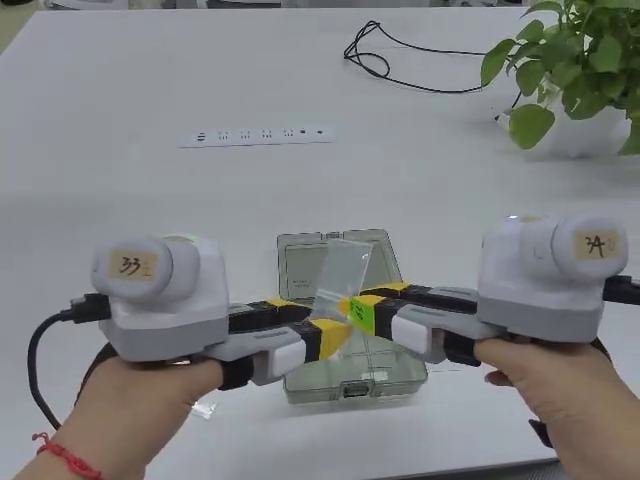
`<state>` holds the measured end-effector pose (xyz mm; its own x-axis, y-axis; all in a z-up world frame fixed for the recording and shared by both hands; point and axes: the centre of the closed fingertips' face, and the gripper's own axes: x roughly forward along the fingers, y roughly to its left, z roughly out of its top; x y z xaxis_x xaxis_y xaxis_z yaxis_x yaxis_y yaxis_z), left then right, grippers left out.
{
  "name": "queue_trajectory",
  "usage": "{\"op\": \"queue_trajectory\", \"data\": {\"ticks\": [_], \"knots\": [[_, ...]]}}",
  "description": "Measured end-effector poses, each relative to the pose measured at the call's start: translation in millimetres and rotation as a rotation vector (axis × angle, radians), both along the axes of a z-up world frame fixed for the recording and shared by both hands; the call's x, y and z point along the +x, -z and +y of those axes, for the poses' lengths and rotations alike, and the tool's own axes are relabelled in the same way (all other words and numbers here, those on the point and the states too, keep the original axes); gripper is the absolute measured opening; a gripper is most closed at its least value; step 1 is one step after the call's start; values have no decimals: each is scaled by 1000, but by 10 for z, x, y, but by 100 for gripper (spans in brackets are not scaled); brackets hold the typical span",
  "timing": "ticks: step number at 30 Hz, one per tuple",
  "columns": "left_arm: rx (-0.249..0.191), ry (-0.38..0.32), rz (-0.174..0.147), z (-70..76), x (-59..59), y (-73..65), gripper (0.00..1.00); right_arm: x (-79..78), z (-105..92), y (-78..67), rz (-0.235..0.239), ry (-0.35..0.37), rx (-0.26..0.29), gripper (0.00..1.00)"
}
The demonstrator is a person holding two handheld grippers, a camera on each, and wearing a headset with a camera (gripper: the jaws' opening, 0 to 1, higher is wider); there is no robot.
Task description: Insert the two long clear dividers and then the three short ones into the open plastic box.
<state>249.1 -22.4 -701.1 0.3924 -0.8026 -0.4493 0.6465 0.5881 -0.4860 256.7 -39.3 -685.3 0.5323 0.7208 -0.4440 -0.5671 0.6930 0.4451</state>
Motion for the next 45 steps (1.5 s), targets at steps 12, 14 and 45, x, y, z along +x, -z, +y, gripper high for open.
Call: {"op": "queue_trajectory", "data": {"ticks": [12, 14, 45], "knots": [[-14, 7, -11, -63, -4, 5, 32, 0, 4, 25, 43, 66, 8, 7], [-14, 16, -7, -75, -22, 14, 33, 11, -7, 25, 50, 74, 14, 6], [131, 251, -204, 252, -176, 328, 71, 186, -454, 300, 267, 200, -143, 7]]}}
